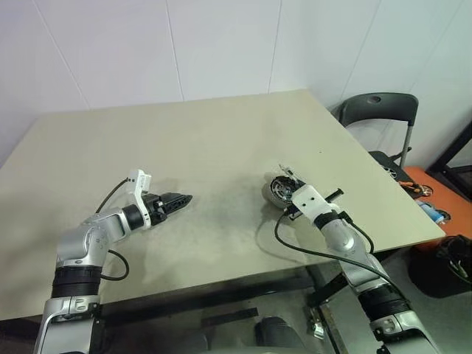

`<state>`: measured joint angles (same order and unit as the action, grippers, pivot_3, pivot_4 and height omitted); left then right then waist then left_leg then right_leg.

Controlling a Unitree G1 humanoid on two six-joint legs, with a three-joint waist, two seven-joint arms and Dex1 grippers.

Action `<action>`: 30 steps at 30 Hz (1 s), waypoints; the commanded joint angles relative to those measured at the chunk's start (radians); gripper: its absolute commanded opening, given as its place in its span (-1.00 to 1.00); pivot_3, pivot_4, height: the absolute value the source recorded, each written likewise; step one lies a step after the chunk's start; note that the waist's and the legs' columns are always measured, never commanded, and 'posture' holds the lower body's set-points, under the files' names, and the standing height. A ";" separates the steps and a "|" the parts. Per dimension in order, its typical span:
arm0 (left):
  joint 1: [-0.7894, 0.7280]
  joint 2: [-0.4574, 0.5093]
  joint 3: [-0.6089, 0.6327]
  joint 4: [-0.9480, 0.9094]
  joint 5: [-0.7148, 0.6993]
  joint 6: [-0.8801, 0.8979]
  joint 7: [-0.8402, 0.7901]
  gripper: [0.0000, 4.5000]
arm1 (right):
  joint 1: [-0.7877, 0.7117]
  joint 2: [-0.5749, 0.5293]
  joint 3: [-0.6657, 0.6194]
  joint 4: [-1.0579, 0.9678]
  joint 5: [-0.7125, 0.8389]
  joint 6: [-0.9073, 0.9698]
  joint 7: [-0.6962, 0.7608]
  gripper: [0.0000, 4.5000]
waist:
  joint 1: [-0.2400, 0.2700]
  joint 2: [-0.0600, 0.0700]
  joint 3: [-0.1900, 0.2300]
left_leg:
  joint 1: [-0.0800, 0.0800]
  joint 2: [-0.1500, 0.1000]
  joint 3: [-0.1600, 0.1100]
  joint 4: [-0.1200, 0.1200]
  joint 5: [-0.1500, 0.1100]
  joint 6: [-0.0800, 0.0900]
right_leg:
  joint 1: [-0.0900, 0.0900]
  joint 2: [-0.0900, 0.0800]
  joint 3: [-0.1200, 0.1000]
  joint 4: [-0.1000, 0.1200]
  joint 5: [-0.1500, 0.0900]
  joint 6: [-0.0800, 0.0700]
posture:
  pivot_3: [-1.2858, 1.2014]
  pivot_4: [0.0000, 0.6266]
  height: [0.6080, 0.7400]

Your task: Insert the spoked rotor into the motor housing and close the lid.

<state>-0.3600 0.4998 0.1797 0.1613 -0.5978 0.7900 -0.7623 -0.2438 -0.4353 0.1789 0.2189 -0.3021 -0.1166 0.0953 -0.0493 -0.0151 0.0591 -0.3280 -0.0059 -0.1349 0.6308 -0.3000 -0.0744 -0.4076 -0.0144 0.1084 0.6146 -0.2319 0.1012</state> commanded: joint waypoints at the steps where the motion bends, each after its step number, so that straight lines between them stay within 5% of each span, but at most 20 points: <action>1: -0.005 0.013 0.019 -0.033 -0.005 -0.012 -0.003 0.36 | 0.038 -0.018 0.024 -0.008 -0.034 -0.082 0.013 -1.00 | 0.000 0.000 0.000 | 0.002 0.000 0.000 0.000 0.000 0.000 | 0.002 0.000 0.000 0.000 0.000 0.000 | 0.03 -1.00 1.00; 16: -0.027 0.016 0.012 -0.019 -0.001 -0.016 -0.010 0.36 | 0.020 -0.077 0.094 0.004 -0.321 -0.299 -0.134 -1.00 | -0.022 -0.001 0.000 | 0.005 0.000 0.000 0.000 0.000 0.000 | 0.005 0.000 0.001 0.000 -0.001 -0.001 | 0.03 -1.00 1.00; 30: -0.006 0.023 0.020 -0.038 -0.007 -0.008 -0.005 0.36 | -0.020 -0.106 0.120 0.166 -0.361 -0.339 -0.141 -1.00 | -0.022 -0.003 -0.002 | 0.009 0.000 0.001 0.003 0.000 0.000 | 0.010 0.000 0.002 0.001 -0.003 0.002 | 0.03 -1.00 1.00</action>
<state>-0.3560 0.5111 0.1806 0.1570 -0.5981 0.7936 -0.7633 -0.2486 -0.5326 0.2886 0.3762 -0.6520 -0.4619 -0.0604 -0.0718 -0.0184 0.0575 -0.3186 -0.0060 -0.1337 0.6340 -0.2999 -0.0743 -0.3972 -0.0140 0.1107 0.6158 -0.2345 0.1029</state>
